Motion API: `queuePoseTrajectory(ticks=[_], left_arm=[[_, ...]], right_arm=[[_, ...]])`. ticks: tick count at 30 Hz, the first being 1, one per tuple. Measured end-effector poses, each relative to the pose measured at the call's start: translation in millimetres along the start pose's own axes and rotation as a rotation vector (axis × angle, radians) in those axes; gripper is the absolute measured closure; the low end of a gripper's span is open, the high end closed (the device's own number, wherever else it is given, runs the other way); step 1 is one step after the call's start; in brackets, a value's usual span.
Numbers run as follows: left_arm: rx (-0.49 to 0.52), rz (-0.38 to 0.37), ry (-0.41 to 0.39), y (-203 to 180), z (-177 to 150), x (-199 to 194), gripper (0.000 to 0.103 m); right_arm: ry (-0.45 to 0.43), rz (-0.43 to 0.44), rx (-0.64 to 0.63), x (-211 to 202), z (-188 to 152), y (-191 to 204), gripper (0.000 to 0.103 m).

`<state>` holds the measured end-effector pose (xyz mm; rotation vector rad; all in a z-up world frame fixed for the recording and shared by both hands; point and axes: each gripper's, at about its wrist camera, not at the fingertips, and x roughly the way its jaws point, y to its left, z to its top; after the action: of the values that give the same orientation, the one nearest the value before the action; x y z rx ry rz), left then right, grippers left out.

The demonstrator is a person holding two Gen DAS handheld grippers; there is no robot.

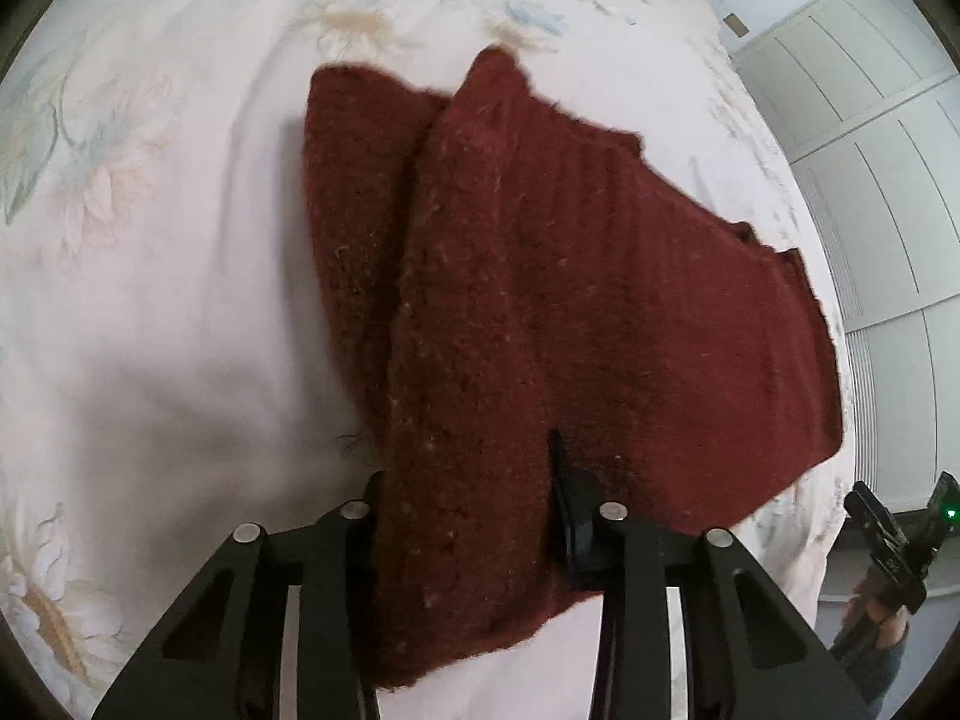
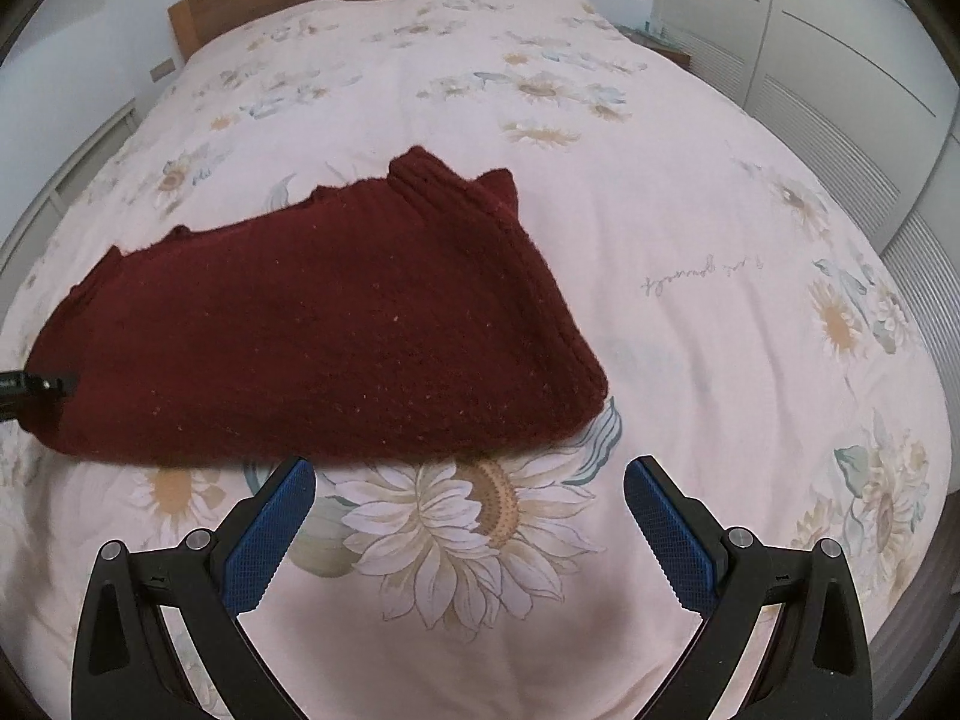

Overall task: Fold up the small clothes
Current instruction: 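Grasp the folded sweater edge with the left gripper and lift it, then fold the held edge over the sweater and open the left gripper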

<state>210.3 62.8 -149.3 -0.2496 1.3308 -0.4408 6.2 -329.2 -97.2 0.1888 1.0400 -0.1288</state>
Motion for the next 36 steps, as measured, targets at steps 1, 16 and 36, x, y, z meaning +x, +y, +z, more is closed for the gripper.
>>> queuePoseTrajectory(ticks=[1,16,36], left_arm=[[0.011,-0.003,-0.012,-5.6,-0.2,-8.7,0.074],[0.208,-0.119,-0.089,-188.3,47.1,-64.4,0.077],[0.424,0.1,0.071,-364.7,2.5,113.4,0.075]], right_arm=[[-0.005,0.003,0.005,-1.7,0.8,-1.5,0.0],[-0.108,0.018,0.115,-33.9,25.3,-60.5,0.0],[-0.023,-0.011,0.237,-18.2,-12.7,-134.6,0.0]])
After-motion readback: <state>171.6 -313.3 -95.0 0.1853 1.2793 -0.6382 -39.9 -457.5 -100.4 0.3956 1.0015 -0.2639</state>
